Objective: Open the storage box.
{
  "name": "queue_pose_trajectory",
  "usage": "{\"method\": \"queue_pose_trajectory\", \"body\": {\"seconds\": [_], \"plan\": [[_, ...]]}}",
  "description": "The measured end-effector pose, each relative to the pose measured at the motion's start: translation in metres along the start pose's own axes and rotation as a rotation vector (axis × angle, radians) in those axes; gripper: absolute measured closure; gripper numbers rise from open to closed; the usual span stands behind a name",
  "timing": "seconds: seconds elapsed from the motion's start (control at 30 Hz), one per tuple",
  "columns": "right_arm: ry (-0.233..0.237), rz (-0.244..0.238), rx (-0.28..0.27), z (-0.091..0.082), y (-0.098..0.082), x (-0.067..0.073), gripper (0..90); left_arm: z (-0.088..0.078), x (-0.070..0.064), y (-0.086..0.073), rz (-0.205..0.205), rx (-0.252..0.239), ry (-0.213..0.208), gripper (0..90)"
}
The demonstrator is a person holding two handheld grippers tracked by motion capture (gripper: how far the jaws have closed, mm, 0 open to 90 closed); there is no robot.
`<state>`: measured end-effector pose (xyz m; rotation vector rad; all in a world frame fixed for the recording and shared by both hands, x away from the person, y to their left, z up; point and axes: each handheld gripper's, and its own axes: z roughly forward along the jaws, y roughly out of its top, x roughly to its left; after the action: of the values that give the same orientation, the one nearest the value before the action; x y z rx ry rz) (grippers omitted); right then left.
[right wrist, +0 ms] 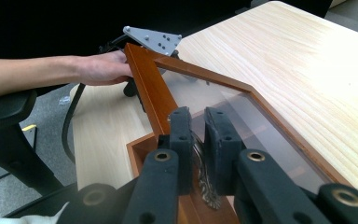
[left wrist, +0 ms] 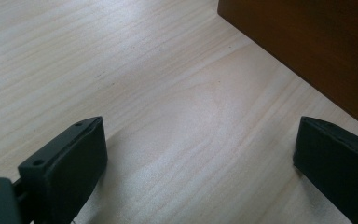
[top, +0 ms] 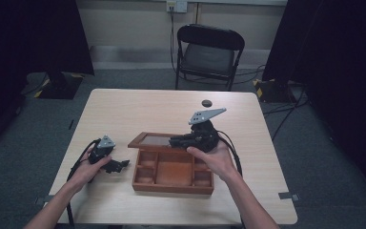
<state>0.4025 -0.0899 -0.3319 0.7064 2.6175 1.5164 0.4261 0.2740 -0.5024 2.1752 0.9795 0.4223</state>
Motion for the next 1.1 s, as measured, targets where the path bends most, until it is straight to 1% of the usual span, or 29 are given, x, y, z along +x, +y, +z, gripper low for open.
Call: {"method": "queue_pose_trajectory", "body": {"seconds": [0.1,0.23,0.5,0.8,1.03,1.1], "plan": [[-0.008,-0.003,0.001,0.001,0.002,0.001,82.5,0.000,0.000,0.000,0.000,0.000,0.000,2.3],[-0.006,-0.002,-0.001,0.002,0.004,0.000,82.6,0.000,0.000,0.000,0.000,0.000,0.000,2.3],[-0.017,0.011,0.007,0.002,0.008,0.000,82.6,0.000,0.000,0.000,0.000,0.000,0.000,2.3],[-0.020,0.012,0.005,0.001,0.014,-0.005,82.9,0.000,0.000,0.000,0.001,0.001,0.000,2.3],[-0.008,0.013,0.006,-0.001,0.018,-0.010,83.0,0.000,0.000,0.000,0.000,0.001,0.000,2.3],[-0.012,0.011,0.007,-0.002,0.018,-0.010,83.1,0.000,0.000,0.000,0.001,0.001,0.000,2.3]]}}
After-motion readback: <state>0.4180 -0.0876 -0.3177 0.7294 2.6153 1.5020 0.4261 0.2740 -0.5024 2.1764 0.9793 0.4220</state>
